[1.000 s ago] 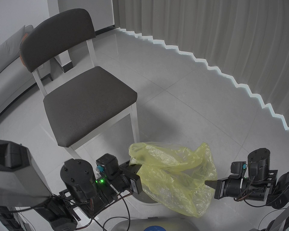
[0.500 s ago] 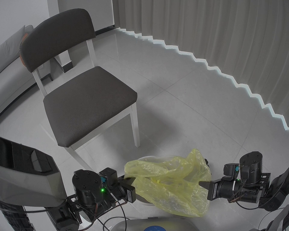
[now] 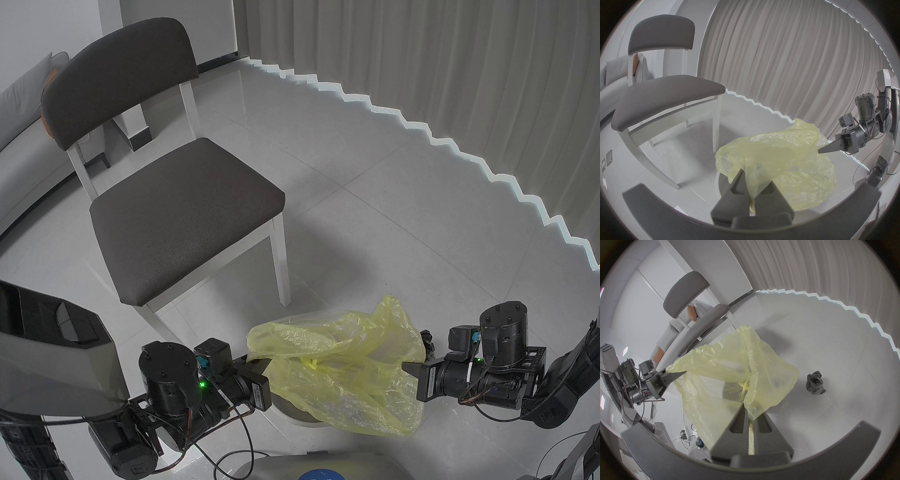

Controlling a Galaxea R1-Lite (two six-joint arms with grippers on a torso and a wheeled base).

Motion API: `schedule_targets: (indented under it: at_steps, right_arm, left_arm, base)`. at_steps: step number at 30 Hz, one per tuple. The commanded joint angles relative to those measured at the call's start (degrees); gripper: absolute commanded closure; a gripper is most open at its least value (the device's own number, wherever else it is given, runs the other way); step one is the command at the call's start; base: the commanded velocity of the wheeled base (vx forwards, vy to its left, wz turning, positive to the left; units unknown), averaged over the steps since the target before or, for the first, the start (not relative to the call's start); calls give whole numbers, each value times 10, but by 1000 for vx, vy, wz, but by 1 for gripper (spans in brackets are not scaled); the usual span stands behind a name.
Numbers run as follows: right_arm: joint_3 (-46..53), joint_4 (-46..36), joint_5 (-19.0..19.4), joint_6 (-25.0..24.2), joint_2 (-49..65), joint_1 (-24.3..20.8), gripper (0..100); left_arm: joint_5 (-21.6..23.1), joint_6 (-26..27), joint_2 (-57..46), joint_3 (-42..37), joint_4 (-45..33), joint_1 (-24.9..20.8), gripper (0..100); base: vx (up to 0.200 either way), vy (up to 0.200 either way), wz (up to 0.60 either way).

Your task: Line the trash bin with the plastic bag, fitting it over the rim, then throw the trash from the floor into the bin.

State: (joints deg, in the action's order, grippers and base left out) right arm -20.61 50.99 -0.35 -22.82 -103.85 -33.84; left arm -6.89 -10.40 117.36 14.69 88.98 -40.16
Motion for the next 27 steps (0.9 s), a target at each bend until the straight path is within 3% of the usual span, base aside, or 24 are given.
schedule_targets:
  at_steps: [1, 8, 16, 20, 27]
  right_arm:
    - [-5, 0, 0, 2, -2, -1, 100]
    - [-7, -1, 1, 2, 1, -1, 100]
    - [-17, -1, 4, 2, -5, 2, 100]
    - [-33, -3, 7, 3, -7, 7, 100]
    - [-89, -68, 8, 4, -12, 19, 100]
  left_arm:
    - [20, 1, -23, -7, 8, 4, 100]
    - [28, 2, -46, -13, 8, 5, 100]
    - [22, 5, -43, 3, 8, 18, 100]
    - [-4, 6, -31, 16, 8, 23, 100]
    - [-8, -9, 4, 56, 8, 38, 100]
  base:
    - [-200, 0, 0]
    - [-200, 0, 0]
    - [0, 0, 0]
    - [0, 0, 0]
    - [0, 0, 0]
